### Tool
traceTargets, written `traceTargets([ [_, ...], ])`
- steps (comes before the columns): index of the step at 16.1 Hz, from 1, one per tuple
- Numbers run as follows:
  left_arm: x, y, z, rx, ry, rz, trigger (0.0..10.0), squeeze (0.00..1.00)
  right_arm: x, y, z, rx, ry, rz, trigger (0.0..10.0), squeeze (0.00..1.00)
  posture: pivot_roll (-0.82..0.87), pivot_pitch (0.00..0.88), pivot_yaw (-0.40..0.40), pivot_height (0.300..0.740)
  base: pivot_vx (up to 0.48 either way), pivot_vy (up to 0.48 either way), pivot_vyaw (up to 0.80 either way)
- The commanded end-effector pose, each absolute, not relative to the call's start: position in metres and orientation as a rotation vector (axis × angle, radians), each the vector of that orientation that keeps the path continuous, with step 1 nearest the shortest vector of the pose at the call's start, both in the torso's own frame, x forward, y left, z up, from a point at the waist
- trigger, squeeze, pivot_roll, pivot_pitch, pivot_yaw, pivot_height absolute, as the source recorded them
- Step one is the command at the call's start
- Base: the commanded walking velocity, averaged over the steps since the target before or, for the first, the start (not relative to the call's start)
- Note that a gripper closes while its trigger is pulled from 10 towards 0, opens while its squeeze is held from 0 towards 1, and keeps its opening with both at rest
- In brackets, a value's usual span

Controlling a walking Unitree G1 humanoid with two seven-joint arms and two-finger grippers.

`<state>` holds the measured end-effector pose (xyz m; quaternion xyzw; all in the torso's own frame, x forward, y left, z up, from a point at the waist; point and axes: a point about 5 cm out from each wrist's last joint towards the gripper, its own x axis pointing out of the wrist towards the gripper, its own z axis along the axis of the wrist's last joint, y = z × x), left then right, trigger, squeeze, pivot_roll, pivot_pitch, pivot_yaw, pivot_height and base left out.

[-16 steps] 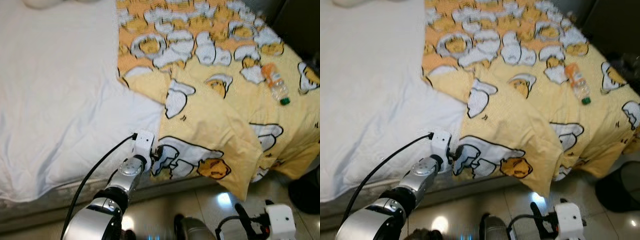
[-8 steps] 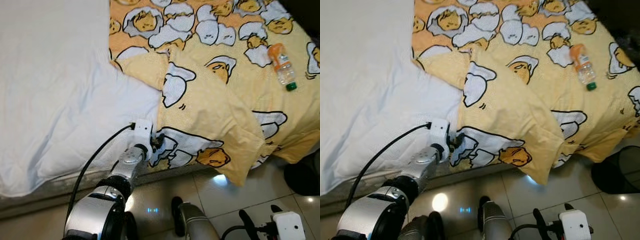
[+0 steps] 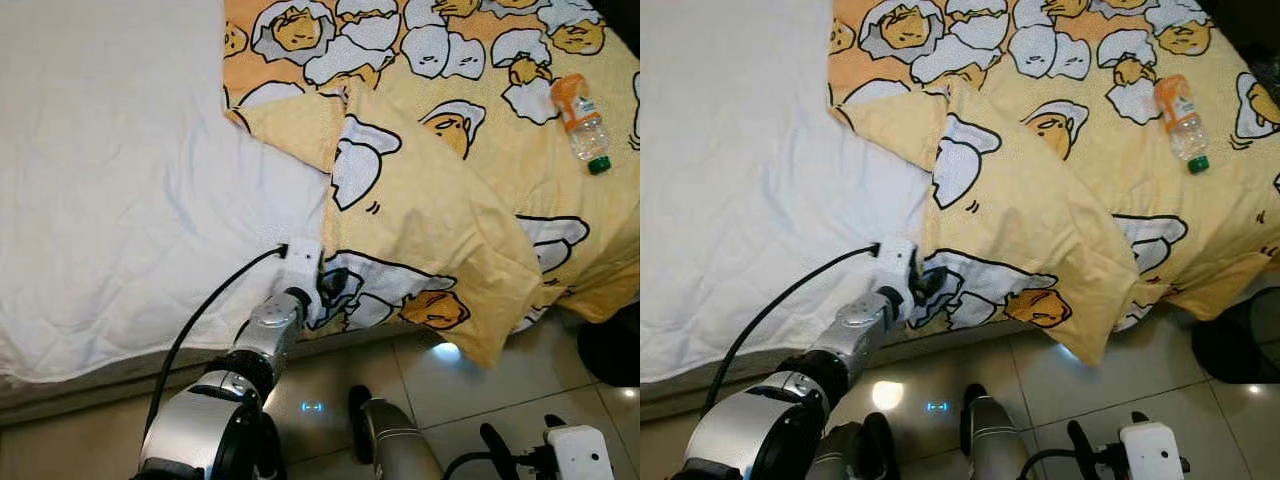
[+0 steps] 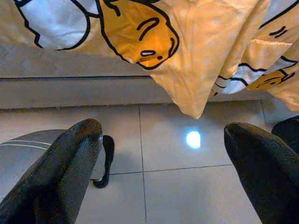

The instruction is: Clean up the room

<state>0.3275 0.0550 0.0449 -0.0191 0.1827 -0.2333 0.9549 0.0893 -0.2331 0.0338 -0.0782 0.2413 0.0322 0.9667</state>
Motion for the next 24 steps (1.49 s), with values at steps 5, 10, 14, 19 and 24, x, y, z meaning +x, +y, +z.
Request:
traceTargets([
  [5, 0.296, 0.021, 0.021, 0.184, 0.442, -0.733, 0.0, 0.0, 0.088, -0.234, 0.034, -0.165, 0.514, 0.058, 10.0, 0.0, -0.43, 0.296, -0.002, 0.74, 0.0, 0.0, 0.0],
  [10, 0.307, 0.068, 0.017, 0.341, 0.399, -0.519, 10.0, 1.0, 0.099, -0.234, 0.03, -0.171, 0.507, 0.061, 10.0, 0.0, -0.41, 0.268, 0.007, 0.74, 0.0, 0.0, 0.0],
  [14, 0.313, 0.078, 0.024, 0.154, 0.368, -0.443, 10.0, 1.0, 0.1, -0.233, 0.027, -0.171, 0.512, 0.072, 10.0, 0.0, -0.39, 0.26, 0.003, 0.74, 0.0, 0.0, 0.0],
  [19, 0.312, 0.055, 0.024, -0.056, 0.45, -0.438, 10.0, 0.0, 0.103, -0.232, 0.027, -0.173, 0.51, 0.085, 10.0, 0.0, -0.4, 0.269, -0.007, 0.74, 0.0, 0.0, 0.0],
  [24, 0.313, 0.025, 0.036, 0.0, 0.421, -0.55, 0.0, 0.0, 0.1, -0.232, 0.027, -0.172, 0.515, 0.072, 10.0, 0.0, -0.41, 0.27, -0.001, 0.74, 0.0, 0.0, 0.0],
])
